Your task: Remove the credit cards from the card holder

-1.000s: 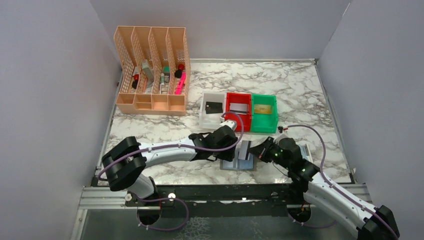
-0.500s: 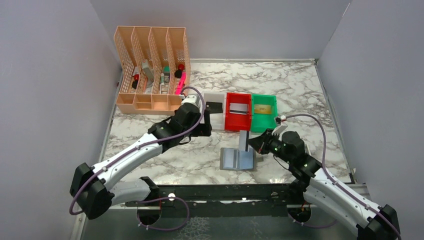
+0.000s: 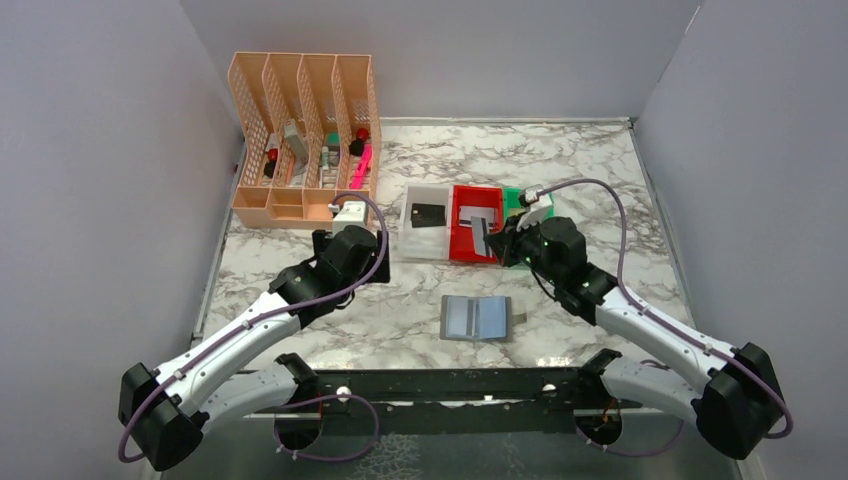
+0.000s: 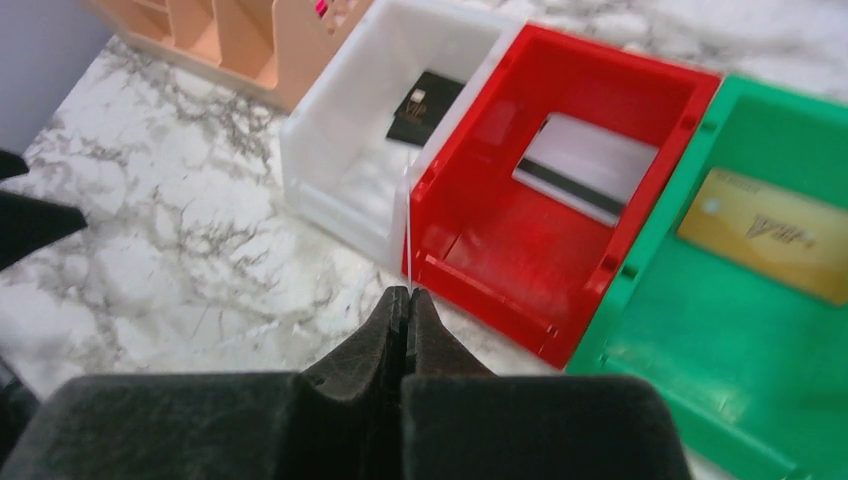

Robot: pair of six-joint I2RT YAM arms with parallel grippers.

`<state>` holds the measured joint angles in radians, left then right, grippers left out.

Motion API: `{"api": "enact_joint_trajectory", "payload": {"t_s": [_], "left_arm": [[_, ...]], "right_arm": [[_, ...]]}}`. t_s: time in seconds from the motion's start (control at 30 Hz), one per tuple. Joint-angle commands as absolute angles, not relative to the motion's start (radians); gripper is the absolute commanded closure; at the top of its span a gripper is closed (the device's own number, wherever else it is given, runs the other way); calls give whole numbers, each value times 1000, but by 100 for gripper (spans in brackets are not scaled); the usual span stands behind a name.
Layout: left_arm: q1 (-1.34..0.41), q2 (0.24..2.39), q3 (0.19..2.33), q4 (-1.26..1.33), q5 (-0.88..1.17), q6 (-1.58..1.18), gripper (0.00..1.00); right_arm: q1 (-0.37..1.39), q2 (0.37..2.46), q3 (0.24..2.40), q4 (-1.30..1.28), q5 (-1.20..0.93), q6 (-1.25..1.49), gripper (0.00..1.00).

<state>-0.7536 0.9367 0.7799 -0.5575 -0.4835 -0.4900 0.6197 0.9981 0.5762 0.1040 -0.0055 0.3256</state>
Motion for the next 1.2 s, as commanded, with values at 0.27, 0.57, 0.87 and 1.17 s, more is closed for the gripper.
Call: {"api": "enact_joint_trajectory", "payload": {"t_s": [0.27, 0.57, 0.87, 1.17], "left_arm": [[-749, 910, 774, -578, -555, -436, 1], [-749, 921, 776, -579, -555, -424, 1], [-749, 937, 794, -603, -558, -423, 1], [-749, 919, 792, -608, -579, -429, 1]], "right_arm": [[616, 1271, 719, 326, 118, -258, 99], [615, 1413, 783, 304, 134, -522, 99], [615, 1585, 834, 359, 207, -756, 99], [615, 1679, 899, 333, 138, -834, 99]]}}
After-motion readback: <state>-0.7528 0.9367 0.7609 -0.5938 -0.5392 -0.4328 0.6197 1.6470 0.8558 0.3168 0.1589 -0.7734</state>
